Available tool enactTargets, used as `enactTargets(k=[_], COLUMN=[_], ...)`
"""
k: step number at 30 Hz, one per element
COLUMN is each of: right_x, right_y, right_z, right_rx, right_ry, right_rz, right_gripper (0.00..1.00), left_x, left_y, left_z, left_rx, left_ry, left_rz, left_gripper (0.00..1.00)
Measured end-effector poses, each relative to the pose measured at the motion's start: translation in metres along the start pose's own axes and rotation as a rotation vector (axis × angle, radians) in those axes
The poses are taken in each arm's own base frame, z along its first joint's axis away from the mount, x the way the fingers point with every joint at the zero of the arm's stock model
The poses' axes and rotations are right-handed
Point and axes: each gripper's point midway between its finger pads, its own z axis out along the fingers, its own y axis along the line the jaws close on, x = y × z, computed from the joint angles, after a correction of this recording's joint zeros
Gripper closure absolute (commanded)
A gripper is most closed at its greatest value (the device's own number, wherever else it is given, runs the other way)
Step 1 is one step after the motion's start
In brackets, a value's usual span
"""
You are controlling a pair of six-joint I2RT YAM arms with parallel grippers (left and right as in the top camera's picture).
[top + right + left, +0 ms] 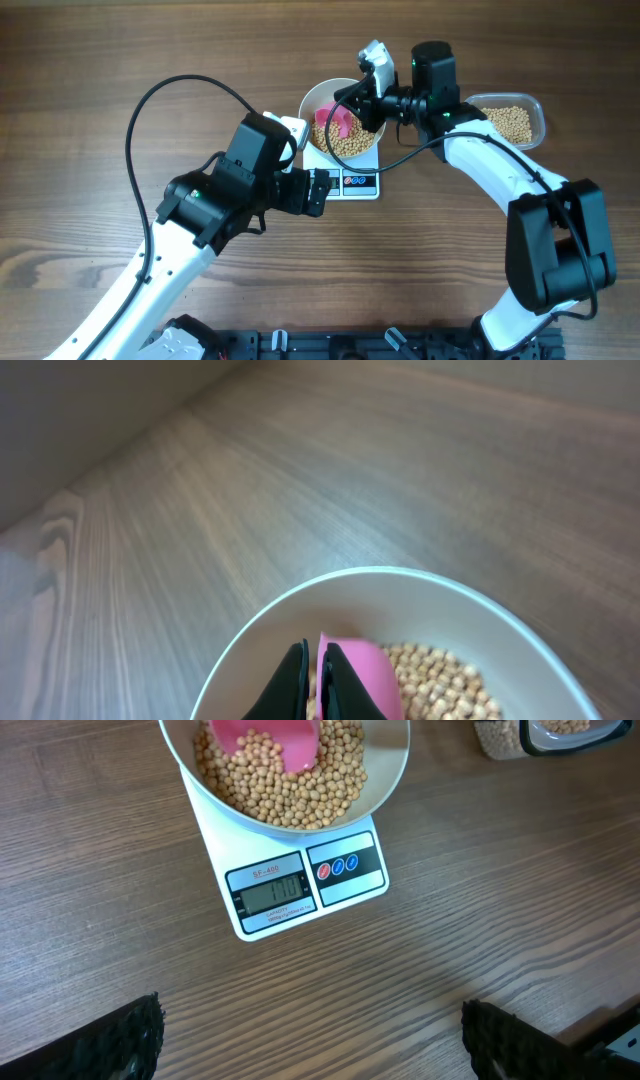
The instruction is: Scoop item into bowl and weigh 150g on scale
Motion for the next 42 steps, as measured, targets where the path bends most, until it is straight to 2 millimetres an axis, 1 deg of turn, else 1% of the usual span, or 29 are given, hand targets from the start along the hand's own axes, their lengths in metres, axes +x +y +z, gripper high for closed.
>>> enactTargets(k=[3,7,14,19,24,27,31,36,42], right_x=[0.007,0.011,0.01,0.008,-0.002,-0.009,-0.011,-0.015,-0.031], right_y=[0.003,0.008,0.02,0.02,0.011,0.0,-0.016,-0.028,-0.038], right_z=[0.0,0.0,-0.001,-0.004,-0.02,-0.033,-0.046,-0.055,-0.065], right_rx=[-0.015,-0.043,-0.112,-0.128,-0.173,-0.176,-0.16,-0.144,-0.147], right_ry=[0.026,0.038,0.034,0.032,-0.01,-0.038,-0.06,-0.082,-0.137], right_rz=[0.027,0.048,0.058,0.15,0.258,0.338,0.422,0.522,0.646], right_gripper=[0.96,0.96,0.96,0.96,0.96,0.96,0.96,0.96,0.96], left_x=[0.0,0.0,0.0,0.0,0.0,0.0,0.0,0.0,0.0], left_y=[0.0,0.0,0.0,0.0,0.0,0.0,0.0,0.0,0.0], left_z=[0.0,0.0,0.0,0.0,0.0,0.0,0.0,0.0,0.0], left_rx=[0.0,0.0,0.0,0.0,0.0,0.0,0.0,0.0,0.0], left_ry=[0.0,0.0,0.0,0.0,0.0,0.0,0.0,0.0,0.0], left_rz=[0.0,0.0,0.0,0.0,0.0,0.0,0.0,0.0,0.0], left_gripper=[0.0,0.0,0.0,0.0,0.0,0.0,0.0,0.0,0.0])
